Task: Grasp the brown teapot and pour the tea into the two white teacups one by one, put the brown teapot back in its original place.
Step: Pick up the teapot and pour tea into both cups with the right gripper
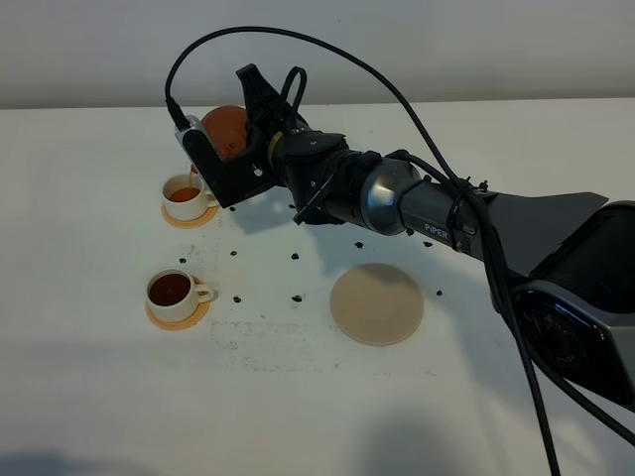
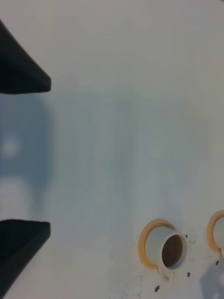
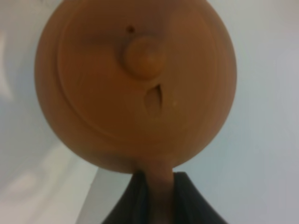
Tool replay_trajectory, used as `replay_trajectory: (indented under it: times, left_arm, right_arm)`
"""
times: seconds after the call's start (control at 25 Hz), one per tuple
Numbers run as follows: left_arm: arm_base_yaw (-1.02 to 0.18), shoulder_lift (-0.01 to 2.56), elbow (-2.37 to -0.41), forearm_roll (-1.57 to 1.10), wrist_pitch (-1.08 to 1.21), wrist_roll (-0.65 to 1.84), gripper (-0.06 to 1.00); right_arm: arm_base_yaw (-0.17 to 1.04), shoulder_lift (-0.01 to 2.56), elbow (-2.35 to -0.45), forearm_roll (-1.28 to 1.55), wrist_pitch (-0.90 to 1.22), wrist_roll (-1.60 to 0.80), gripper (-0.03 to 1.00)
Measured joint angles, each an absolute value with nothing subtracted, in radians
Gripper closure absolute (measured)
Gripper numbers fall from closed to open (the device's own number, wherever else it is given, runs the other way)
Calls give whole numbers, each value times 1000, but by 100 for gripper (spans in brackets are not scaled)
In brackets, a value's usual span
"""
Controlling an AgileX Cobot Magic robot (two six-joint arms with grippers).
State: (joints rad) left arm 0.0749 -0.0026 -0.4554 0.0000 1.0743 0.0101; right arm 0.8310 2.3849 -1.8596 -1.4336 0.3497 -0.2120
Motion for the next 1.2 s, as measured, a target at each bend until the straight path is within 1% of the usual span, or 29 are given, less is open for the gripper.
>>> replay_trajectory:
  times: [1.2]
  left_arm:
    - [75, -3, -455, 0, 1074, 10, 40]
  right_arm:
    - [831, 2385, -1860, -1515, 324, -158, 87]
